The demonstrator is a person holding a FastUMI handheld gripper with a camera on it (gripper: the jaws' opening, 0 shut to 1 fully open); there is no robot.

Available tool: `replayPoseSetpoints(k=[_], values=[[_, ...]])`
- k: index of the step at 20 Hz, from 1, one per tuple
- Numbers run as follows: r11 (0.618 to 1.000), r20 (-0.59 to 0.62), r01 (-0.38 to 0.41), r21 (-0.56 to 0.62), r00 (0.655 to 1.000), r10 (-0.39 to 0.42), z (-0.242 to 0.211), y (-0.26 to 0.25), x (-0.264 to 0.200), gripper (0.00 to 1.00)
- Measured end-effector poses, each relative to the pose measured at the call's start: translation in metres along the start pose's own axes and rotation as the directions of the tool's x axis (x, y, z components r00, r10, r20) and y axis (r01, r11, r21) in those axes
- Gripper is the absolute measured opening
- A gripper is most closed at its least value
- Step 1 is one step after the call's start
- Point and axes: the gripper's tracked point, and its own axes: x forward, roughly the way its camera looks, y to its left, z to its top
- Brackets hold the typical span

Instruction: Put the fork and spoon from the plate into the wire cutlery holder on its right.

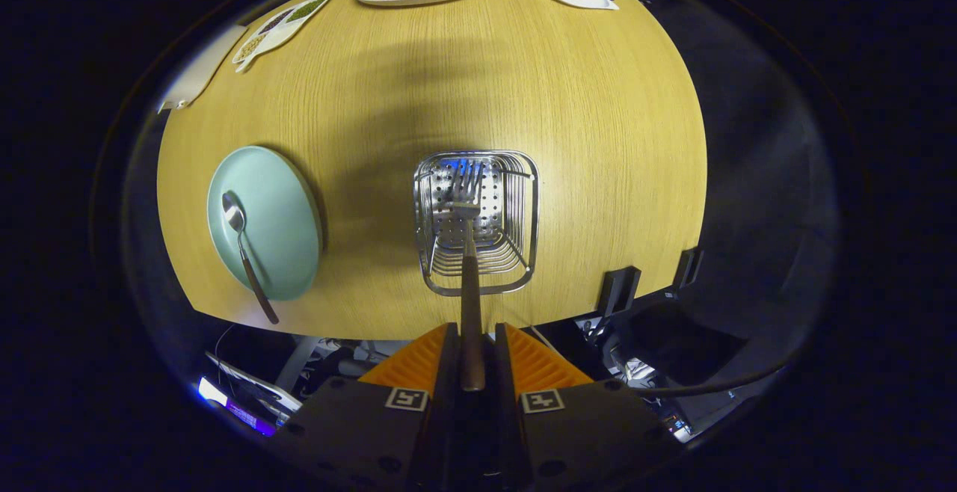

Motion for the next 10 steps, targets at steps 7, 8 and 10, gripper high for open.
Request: replayPoseSetpoints(k=[7,8,10], values=[[0.999,0.141,0.022,0.034,0.99,-0.027,-0.01,0.011,-0.028,1.0],[0.998,0.172,0.053,0.034,0.983,-0.058,-0.017,0.009,-0.039,0.98],[0.992,0.236,0.124,0.038,0.963,-0.13,-0.033,0.008,-0.062,0.98]])
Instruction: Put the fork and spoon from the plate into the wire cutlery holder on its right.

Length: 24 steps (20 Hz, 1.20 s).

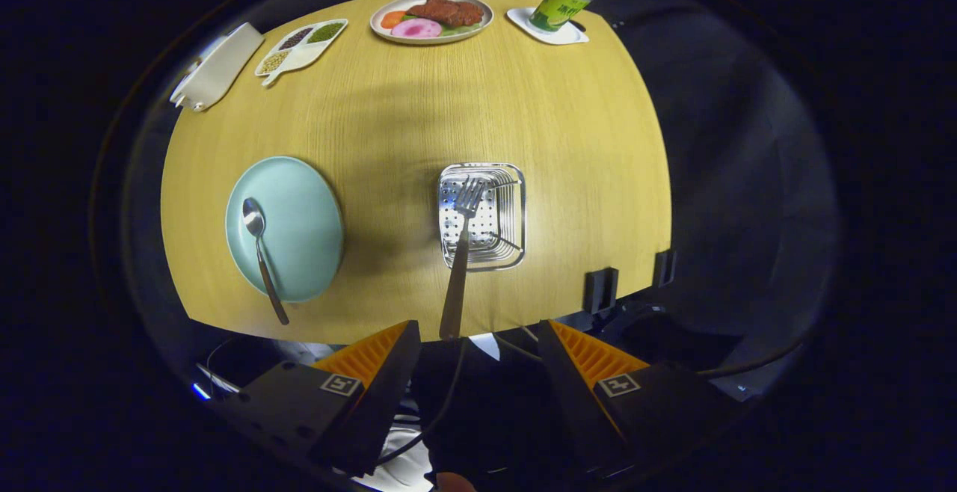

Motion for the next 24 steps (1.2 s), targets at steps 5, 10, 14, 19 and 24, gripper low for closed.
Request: replayPoseSetpoints(k=[5,10,14,19,24], values=[[0.999,0.285,-0.008,0.033,0.959,-0.002,0.007,0.056,-0.056,0.98],[0.989,0.435,-0.146,-0.031,0.889,0.145,0.015,0.173,-0.05,0.98],[0.981,0.385,-0.168,-0.095,0.903,0.192,0.004,0.229,-0.001,0.98],[0.972,0.354,-0.185,-0.145,0.908,0.226,0.01,0.267,0.049,0.97],[0.962,0.303,-0.208,-0.178,0.918,0.255,0.013,0.29,0.081,0.97]])
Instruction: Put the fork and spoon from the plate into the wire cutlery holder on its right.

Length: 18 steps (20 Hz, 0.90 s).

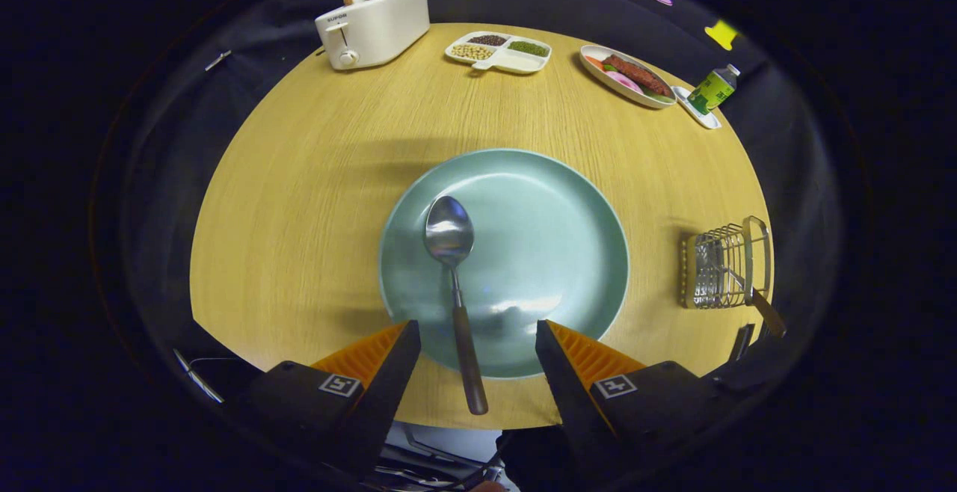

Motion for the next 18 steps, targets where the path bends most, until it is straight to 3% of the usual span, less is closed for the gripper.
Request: replayPoseSetpoints(k=[4,6,8,13,14,18], values=[[0.999,-0.012,0.034,0.018,0.999,-0.034,0.004,-0.008,0.011,0.95],[0.999,-0.031,0.027,0.024,0.999,-0.026,0.001,-0.008,0.018,0.89],[1.0,-0.053,0.003,0.014,0.999,-0.003,-0.003,-0.002,0.026,0.75],[0.999,-0.055,-0.046,0.018,0.997,0.047,-0.006,0.009,0.035,0.26],[1.0,-0.059,-0.025,0.003,0.998,0.025,-0.006,0.005,0.027,0.16],[0.999,-0.04,0.023,0.025,0.999,-0.022,-0.002,-0.002,0.013,0.09]])
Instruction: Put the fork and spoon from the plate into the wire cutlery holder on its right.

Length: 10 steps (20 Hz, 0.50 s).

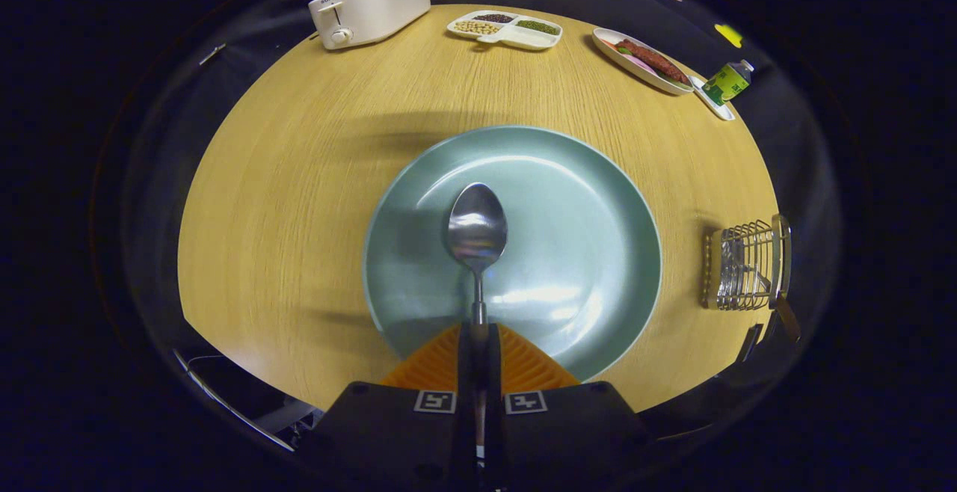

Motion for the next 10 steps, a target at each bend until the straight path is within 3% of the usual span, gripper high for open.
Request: replayPoseSetpoints(k=[10], values=[[0.983,0.036,0.129,0.127,0.99,-0.135,0.05,-0.068,-0.11,0.09]])
